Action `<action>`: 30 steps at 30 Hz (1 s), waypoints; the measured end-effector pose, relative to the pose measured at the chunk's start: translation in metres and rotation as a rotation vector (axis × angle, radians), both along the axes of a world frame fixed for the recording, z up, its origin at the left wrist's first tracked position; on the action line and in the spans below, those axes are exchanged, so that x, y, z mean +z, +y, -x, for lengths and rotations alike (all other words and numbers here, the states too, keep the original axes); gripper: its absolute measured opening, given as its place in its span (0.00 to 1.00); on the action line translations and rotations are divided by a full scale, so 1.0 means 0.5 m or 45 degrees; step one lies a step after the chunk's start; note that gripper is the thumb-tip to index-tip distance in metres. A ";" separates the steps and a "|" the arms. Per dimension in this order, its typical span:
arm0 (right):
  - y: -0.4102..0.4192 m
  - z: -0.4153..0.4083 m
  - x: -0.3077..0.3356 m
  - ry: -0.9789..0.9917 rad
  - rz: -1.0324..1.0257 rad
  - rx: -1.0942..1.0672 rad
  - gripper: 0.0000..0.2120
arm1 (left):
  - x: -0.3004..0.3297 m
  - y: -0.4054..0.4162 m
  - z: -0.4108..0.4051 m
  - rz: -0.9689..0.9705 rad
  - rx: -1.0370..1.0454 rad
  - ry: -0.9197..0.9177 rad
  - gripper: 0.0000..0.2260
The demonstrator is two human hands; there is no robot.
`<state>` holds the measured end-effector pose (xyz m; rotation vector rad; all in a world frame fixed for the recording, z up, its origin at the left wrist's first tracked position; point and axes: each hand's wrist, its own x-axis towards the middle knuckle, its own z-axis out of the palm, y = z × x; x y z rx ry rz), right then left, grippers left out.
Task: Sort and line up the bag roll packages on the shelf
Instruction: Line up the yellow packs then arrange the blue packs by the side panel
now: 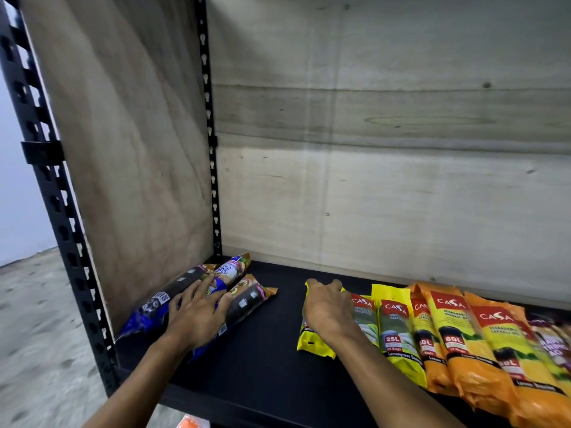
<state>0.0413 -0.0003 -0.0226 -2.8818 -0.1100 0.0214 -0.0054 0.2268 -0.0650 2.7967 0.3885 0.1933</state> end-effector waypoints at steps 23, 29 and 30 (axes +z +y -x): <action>0.168 -0.034 0.018 0.355 -0.691 -0.020 0.35 | 0.036 0.093 0.005 0.033 0.010 -0.223 0.16; 0.228 -0.059 0.005 0.430 -0.684 -0.139 0.35 | 0.025 0.125 0.008 -0.005 -0.061 -0.270 0.18; 0.236 -0.061 0.001 0.433 -0.667 -0.140 0.36 | 0.025 0.127 0.008 0.019 -0.069 -0.258 0.18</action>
